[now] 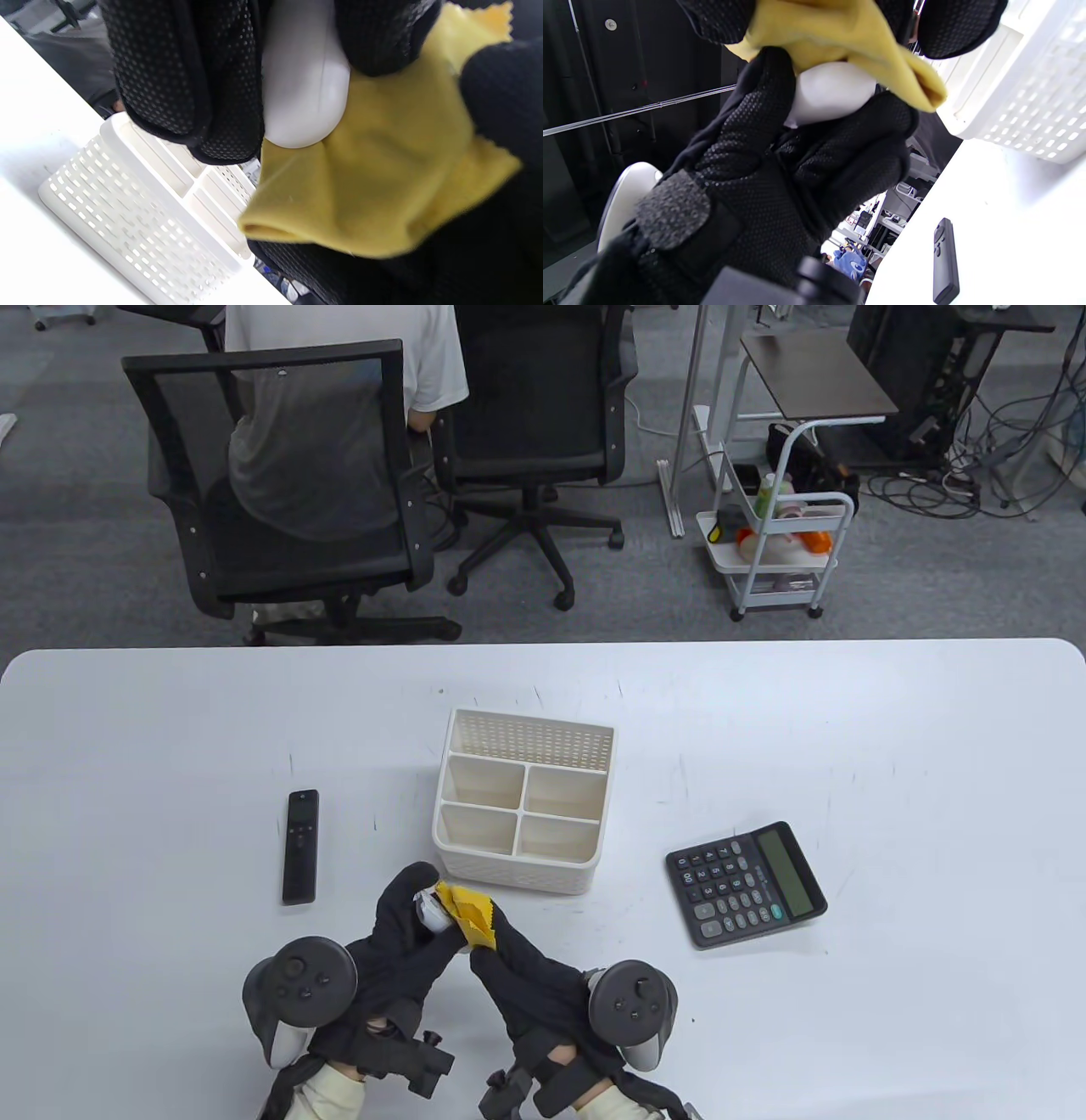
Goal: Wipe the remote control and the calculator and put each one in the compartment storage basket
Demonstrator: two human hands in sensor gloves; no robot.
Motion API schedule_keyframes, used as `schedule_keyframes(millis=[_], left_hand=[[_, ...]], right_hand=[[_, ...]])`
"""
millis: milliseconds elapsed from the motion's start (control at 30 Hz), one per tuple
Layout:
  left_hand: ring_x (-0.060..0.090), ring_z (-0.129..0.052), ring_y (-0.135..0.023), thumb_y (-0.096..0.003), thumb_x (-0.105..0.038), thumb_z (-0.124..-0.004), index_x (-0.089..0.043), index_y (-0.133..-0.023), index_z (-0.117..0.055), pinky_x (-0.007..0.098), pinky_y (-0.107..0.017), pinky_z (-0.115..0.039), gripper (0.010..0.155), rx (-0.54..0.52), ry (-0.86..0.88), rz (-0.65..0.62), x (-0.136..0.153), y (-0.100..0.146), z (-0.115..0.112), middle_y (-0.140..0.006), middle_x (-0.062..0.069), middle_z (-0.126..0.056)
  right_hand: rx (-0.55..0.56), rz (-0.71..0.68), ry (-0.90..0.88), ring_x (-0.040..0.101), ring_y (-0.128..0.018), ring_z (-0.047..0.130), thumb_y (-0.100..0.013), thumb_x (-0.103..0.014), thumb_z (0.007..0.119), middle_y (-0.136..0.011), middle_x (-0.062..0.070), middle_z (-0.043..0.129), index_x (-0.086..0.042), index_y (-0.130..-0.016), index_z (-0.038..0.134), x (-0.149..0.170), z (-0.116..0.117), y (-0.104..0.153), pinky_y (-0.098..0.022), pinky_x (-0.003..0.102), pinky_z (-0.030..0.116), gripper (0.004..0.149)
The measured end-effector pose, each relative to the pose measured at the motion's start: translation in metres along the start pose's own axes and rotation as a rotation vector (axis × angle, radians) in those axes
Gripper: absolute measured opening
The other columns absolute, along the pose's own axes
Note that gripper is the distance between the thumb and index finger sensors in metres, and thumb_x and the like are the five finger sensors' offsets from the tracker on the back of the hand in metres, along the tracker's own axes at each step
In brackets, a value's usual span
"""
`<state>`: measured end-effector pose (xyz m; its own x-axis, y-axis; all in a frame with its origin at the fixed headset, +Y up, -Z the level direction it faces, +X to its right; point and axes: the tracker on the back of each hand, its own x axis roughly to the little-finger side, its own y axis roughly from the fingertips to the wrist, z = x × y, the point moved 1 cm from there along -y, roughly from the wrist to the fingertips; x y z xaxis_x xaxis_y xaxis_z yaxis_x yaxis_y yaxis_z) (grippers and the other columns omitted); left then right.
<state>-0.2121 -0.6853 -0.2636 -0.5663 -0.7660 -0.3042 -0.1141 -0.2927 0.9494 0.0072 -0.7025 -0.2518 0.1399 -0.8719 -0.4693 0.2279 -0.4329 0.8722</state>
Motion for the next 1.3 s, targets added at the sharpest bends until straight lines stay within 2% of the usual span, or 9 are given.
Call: schedule_keyframes(millis=[100,267,400,567,767,900,1133,1300], left_hand=[[0.023,-0.114,-0.061,-0.0512,-0.047,-0.079,-0.02,-0.106,-0.04,0.036,-0.041,-0.1,0.072,0.011,0.029,0.029,0.003,0.001,0.002,-0.088,0.014,-0.089],[0.021,-0.115,-0.06,-0.0517,-0.049,-0.079,-0.02,-0.105,-0.041,0.035,-0.041,-0.1,0.071,0.033,0.055,-0.008,-0.003,0.003,0.002,-0.087,0.013,-0.09],[0.023,-0.114,-0.061,-0.0518,-0.046,-0.078,-0.017,-0.104,-0.039,0.035,-0.041,-0.1,0.071,0.026,0.113,-0.004,-0.003,0.001,0.002,-0.088,0.016,-0.088],[0.022,-0.113,-0.064,-0.0525,-0.039,-0.079,-0.021,-0.104,-0.039,0.034,-0.044,-0.1,0.067,-0.004,0.08,0.011,0.002,0.001,0.005,-0.09,0.017,-0.085],[0.025,-0.112,-0.066,-0.0533,-0.032,-0.08,-0.028,-0.103,-0.041,0.036,-0.045,-0.099,0.063,0.08,0.121,-0.038,-0.001,0.0,0.0,-0.092,0.017,-0.084],[0.027,-0.113,-0.064,-0.0537,-0.029,-0.079,-0.033,-0.1,-0.049,0.039,-0.044,-0.099,0.055,0.102,0.157,-0.047,-0.003,-0.001,-0.002,-0.093,0.015,-0.085],[0.015,-0.112,-0.059,-0.051,-0.032,-0.084,-0.032,-0.094,-0.054,0.033,-0.042,-0.099,0.052,-0.021,0.129,0.012,0.005,0.001,0.011,-0.09,0.01,-0.087],[0.014,-0.113,-0.057,-0.0489,-0.031,-0.088,-0.033,-0.088,-0.061,0.033,-0.041,-0.099,0.047,0.05,0.115,-0.044,0.0,0.0,0.007,-0.089,0.01,-0.088]], right_hand=[[0.005,-0.015,-0.005,0.047,-0.089,0.074,-0.06,-0.032,0.066,-0.103,0.023,0.077,0.002,-0.104,0.062,-0.002,0.001,0.002,-0.058,0.065,0.065,0.056],[0.0,-0.035,0.028,0.047,-0.093,0.069,-0.06,-0.032,0.065,-0.106,0.023,0.072,0.0,-0.106,0.059,-0.004,0.005,0.002,-0.059,0.067,0.062,0.056],[0.013,-0.03,0.078,0.048,-0.092,0.071,-0.06,-0.031,0.066,-0.106,0.024,0.07,0.001,-0.106,0.059,-0.003,0.002,0.002,-0.058,0.066,0.063,0.057],[0.032,-0.05,0.085,0.05,-0.09,0.071,-0.06,-0.031,0.066,-0.105,0.025,0.072,0.001,-0.105,0.061,-0.006,0.003,0.004,-0.058,0.066,0.064,0.056],[0.054,-0.065,0.144,0.049,-0.093,0.067,-0.06,-0.031,0.067,-0.107,0.023,0.07,-0.001,-0.106,0.061,-0.009,0.0,0.003,-0.058,0.066,0.063,0.055],[0.087,-0.034,0.138,0.049,-0.092,0.069,-0.06,-0.031,0.066,-0.107,0.024,0.068,0.0,-0.106,0.059,-0.003,-0.007,0.001,-0.058,0.066,0.063,0.056],[0.09,-0.028,0.11,0.05,-0.088,0.075,-0.059,-0.031,0.066,-0.106,0.028,0.068,0.001,-0.105,0.061,-0.005,-0.006,0.003,-0.057,0.065,0.066,0.056],[0.126,-0.032,0.073,0.049,-0.089,0.075,-0.06,-0.031,0.066,-0.107,0.028,0.067,0.0,-0.105,0.061,-0.006,-0.01,0.002,-0.058,0.065,0.065,0.056]])
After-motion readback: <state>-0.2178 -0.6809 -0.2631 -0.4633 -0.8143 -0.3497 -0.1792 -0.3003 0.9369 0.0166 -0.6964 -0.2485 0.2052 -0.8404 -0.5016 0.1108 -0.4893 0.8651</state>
